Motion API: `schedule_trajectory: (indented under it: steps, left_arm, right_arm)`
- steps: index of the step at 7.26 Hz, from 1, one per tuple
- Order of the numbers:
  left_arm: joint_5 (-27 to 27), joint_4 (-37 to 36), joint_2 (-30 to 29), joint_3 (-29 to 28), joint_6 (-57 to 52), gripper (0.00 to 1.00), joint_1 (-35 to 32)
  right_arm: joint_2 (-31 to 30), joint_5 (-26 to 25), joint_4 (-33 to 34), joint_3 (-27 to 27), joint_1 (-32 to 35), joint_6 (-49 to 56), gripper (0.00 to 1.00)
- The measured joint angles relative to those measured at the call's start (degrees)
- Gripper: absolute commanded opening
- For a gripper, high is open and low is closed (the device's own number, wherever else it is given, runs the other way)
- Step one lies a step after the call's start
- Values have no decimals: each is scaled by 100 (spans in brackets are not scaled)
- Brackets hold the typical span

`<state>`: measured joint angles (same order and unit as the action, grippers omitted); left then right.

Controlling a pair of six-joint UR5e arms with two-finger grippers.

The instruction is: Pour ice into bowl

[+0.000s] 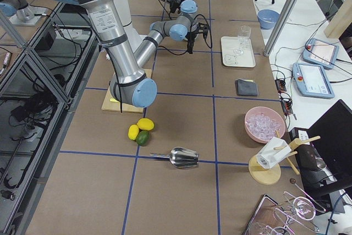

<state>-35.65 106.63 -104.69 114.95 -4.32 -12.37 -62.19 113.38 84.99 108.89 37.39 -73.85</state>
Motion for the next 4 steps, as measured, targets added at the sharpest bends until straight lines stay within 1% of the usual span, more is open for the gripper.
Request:
schedule_trajectory:
  steps: [2,3,4]
  left_arm:
    - [-279,631,388,72,1083,0,-96]
    - [-379,1138,713,76,1567,0,-131]
    - [-424,1897,1175,60,1911,0,-152]
  right_arm:
    - [24,-6,2,-5,-12,-20,100]
    - [31,-8,4,-7,-16,-34,100]
    - [39,-7,2,-8,-25,-67,100]
